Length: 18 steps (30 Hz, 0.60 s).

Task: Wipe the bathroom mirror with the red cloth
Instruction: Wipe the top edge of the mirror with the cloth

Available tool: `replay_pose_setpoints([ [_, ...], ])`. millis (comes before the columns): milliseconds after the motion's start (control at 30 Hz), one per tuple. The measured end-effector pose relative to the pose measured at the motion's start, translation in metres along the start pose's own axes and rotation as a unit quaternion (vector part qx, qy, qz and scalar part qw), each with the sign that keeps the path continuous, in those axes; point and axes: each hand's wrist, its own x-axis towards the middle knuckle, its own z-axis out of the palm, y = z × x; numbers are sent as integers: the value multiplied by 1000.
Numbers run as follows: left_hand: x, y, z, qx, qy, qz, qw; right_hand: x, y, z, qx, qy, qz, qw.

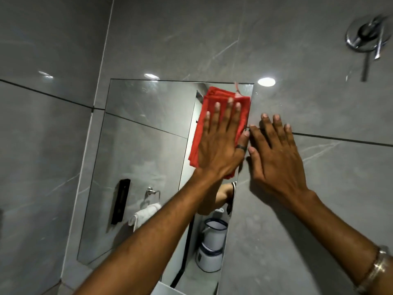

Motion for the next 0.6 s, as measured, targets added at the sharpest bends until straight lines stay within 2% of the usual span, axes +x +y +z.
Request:
replay_pose_setpoints([
  [167, -38, 22, 13, 8, -17, -9, 1000, -33, -1, 6, 25, -5, 1, 1000],
  [467, -195, 35, 20, -54, -105, -27, 993, -131, -7, -5, 78, -64, -9, 995],
  [600, -268, 51, -1, -137, -180, -49, 973, -199, -17, -14, 137, -152, -14, 979],
])
